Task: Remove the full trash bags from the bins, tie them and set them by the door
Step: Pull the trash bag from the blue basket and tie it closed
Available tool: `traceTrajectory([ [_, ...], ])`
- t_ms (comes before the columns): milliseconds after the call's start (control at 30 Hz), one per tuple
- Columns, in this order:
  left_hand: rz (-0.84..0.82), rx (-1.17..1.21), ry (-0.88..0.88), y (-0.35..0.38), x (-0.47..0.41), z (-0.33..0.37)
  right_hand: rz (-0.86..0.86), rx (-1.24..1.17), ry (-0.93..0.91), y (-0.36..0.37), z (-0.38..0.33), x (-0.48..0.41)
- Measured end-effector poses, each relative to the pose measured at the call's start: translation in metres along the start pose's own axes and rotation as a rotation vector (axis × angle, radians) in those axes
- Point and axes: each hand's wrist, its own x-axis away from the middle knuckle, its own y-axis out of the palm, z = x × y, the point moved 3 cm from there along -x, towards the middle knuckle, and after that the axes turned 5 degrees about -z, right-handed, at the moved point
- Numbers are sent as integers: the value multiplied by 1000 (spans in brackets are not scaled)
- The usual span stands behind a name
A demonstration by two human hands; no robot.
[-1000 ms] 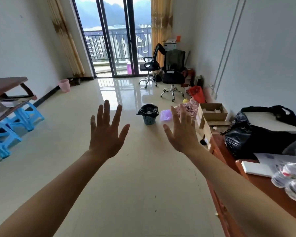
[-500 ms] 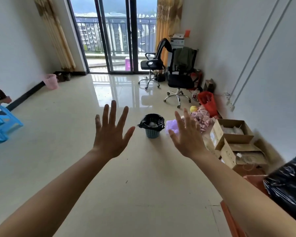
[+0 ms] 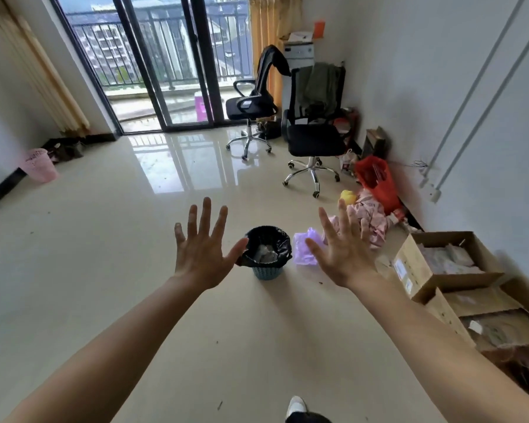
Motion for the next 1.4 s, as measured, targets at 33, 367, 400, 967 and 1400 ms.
traceTrajectory([
  [33, -3, 2, -10, -1, -27, -4, -9, 16, 4, -2, 3, -31],
  [367, -9, 86, -103, 26, -254, -81, -124, 50, -26, 43, -30, -286],
  [400, -29, 97, -108, 38, -278, -92, -133, 57, -24, 56, -33, -308],
  [967, -530, 232, -125, 275, -574, -179, -477, 20, 324, 279, -12, -529],
  [1400, -842, 612, -796, 660, -523, -193, -614, -495, 991, 616, 129, -500],
])
